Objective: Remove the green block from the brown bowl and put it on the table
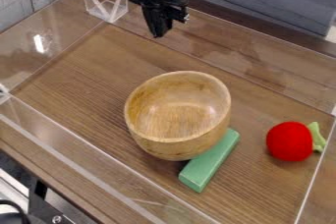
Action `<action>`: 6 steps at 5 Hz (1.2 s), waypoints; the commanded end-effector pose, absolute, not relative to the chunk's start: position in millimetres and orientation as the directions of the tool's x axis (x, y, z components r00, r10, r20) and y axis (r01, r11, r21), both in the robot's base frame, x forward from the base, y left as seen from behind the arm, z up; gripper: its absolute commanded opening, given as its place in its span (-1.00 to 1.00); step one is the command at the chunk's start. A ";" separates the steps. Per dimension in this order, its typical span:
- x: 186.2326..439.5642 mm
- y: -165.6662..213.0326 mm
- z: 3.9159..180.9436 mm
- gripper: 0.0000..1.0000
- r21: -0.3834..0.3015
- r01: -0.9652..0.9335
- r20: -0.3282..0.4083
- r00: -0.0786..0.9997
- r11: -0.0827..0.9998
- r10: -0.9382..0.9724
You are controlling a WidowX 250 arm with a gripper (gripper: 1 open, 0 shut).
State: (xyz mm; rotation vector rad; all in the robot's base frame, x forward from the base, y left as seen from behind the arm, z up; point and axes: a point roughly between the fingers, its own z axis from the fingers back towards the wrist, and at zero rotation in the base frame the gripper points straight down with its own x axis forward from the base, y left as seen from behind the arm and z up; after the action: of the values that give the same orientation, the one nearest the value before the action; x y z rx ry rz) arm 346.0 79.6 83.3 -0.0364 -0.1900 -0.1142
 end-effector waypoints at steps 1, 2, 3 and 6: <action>332.7 79.8 101.2 -1.00 -0.011 0.108 0.235 0.967 0.994 -0.103; 318.8 81.9 102.8 -1.00 -0.020 0.079 0.230 0.970 0.997 -0.072; 304.8 85.2 102.7 -1.00 -0.027 0.047 0.222 0.974 0.999 -0.040; 242.6 132.8 91.7 -1.00 -0.030 0.228 0.186 0.958 0.973 -0.219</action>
State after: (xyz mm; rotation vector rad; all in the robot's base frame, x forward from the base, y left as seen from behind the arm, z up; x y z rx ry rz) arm 240.5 131.2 85.2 -0.0667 -0.1623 -0.2226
